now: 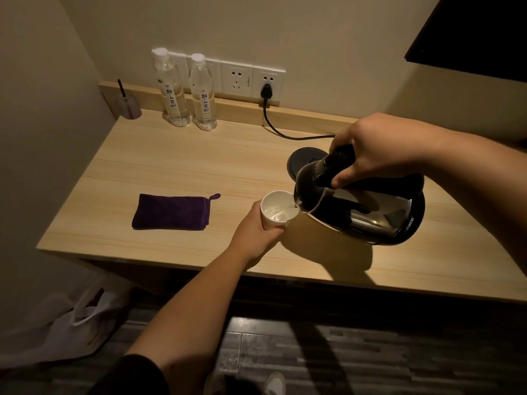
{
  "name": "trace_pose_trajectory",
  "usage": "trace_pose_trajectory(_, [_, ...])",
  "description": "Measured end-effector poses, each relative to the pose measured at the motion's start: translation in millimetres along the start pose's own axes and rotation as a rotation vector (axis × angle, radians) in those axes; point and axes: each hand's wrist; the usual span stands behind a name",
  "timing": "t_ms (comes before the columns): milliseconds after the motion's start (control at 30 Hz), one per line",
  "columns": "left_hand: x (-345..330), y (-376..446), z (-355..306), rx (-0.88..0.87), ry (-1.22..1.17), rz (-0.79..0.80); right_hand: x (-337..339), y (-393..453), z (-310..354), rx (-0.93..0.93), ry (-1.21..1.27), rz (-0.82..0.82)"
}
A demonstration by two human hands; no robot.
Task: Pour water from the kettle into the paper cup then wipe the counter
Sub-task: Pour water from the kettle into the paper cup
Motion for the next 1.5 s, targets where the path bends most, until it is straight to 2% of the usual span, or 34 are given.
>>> trace_pose_trajectory(833, [0.4,0.8,0.6,-0.033,0.012,-0.004,3.1,3.6,3.2,0.013,-0.056,0.022])
trace_pose_trajectory(1100, [1.8,-1.7,-2.8,-0.019,0.004,-0.006,1.2,-4.7,-7.8,-0.048,0.044,0.013])
trace_pose_trajectory(1200, [2.3,-4.6,-5.2,-0.005,-0.023,-0.004,-14.7,-32.9,-28.8,-0.178,0.278,-0.071])
trace_pose_trajectory(1333, [2.7,-6.5,-9.1,0.003,-0.044,-0.003,-62.9,-85.3,-49.5,-0.380,0.675,-0.323])
trace_pose_trajectory(1500, [3.1,-7.8,-11.6,0.028,-0.068,0.001,-120.6,-120.6,-58.9,-0.518,0.880,-0.545])
Point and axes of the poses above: each hand's wrist, its own y-axis towards the middle knuckle, its own x-axis out of the back of the hand, z = x × y, and after that the axes turned 6 degrees about -z, right-handed
